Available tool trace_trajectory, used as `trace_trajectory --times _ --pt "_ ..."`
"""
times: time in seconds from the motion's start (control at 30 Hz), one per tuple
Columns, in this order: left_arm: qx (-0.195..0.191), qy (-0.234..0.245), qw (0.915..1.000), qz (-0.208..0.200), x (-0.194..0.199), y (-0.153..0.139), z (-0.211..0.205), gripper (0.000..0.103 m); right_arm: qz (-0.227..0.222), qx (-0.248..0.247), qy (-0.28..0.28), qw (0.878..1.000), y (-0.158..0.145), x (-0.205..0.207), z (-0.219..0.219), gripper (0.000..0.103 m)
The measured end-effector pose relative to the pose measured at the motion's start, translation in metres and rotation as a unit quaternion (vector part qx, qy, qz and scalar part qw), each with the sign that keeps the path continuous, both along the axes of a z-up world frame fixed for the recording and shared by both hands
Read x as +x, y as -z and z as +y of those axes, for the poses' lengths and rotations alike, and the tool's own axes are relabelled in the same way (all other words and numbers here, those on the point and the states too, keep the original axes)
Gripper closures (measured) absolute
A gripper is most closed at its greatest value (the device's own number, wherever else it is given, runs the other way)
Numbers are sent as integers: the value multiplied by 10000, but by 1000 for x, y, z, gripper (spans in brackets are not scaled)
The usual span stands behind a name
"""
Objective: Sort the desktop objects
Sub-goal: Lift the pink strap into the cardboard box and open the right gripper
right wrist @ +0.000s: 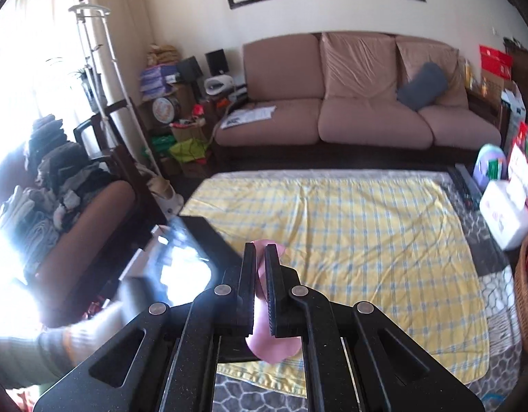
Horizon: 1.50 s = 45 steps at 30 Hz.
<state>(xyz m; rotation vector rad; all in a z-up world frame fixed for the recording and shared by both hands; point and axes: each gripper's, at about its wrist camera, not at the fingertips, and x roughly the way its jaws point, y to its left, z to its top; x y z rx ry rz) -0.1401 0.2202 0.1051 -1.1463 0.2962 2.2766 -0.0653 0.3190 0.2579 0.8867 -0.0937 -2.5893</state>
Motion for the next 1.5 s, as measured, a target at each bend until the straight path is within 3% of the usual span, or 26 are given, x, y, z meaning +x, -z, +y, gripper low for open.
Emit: trace_trajectory --times 0.03,0.1,0.13,0.27,0.43,0.6,0.73,0.93,1.2,1.33,1.43,1.5 --pt "229 -93 9997 -35 -1 -8 -6 23 75 -42 -60 9999 -11 6 -2 98" --pt "719 -289 9967 -223 -8 -23 -23 50 181 -58 -124 9997 -26 16 -5 98" --pt "902 -443 9946 -246 -12 -33 -36 53 251 -51 -150 9996 -34 21 -8 98" --pt "841 -814 9931 -55 -28 -66 -77 60 336 -172 -392 9985 -51 34 -22 98" --pt "885 -1189 9887 235 -37 -111 -143 60 474 -211 -688 9963 -68 46 -56 98" --pt "336 -1317 9883 693 -42 -153 -196 60 599 -261 -947 9934 -79 49 -95 98" --pt "20 -1309 9881 813 -39 -169 -226 60 411 -405 -1140 9918 -65 39 -125 98" --pt "-190 -1155 9902 768 -25 -155 -242 58 -284 -548 -1188 9910 -5 2 -164 95" --pt "-604 -648 9949 -481 -6 -46 -222 54 -1209 -316 -1018 9869 88 -30 -186 92" --pt "-500 -648 9908 -1074 20 0 -231 47 -1478 -129 -885 9850 126 -31 -176 84" --pt "-297 -942 9893 -1078 32 6 -253 43 -1558 -106 -826 9843 140 -30 -168 77" --pt "-201 -1150 9883 -983 36 6 -265 33 -1576 -141 -797 9842 142 -28 -165 71"
